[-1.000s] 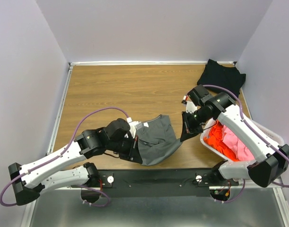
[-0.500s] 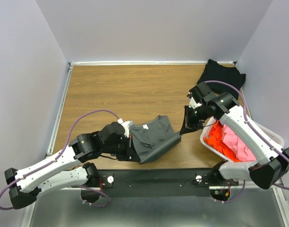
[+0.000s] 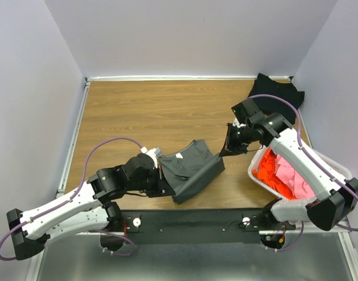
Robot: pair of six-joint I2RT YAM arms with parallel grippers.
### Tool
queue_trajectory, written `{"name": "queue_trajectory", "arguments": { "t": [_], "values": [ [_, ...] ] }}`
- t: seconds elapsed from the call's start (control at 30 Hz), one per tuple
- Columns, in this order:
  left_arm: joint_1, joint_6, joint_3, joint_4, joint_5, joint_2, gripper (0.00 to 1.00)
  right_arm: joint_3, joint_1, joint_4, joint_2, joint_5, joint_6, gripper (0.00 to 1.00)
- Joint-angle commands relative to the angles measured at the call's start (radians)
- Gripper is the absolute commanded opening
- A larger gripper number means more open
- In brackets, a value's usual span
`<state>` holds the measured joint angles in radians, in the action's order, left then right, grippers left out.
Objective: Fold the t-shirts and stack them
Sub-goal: Fold the tshirt
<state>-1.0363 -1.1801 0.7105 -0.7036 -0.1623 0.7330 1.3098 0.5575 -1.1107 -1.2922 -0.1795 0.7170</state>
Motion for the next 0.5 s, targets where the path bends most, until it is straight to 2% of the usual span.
{"name": "queue_trajectory", "arguments": {
  "t": [0.0,0.13,0.47],
  "values": [
    [-0.004,-0.024,-0.003,0.006,0.102,0.008,0.0,0.029,0.007,0.067,-0.048,0.095,0.016,0.02],
    [0.022,-0.006,0.0,-0.01,0.15,0.025,0.0,0.055,0.007,0.103,-0.094,0.13,0.015,0.02],
    [0.189,0.183,-0.014,0.033,0.084,0.124,0.0,0.112,0.005,0.167,-0.186,0.199,0.013,0.01]
  ]
}}
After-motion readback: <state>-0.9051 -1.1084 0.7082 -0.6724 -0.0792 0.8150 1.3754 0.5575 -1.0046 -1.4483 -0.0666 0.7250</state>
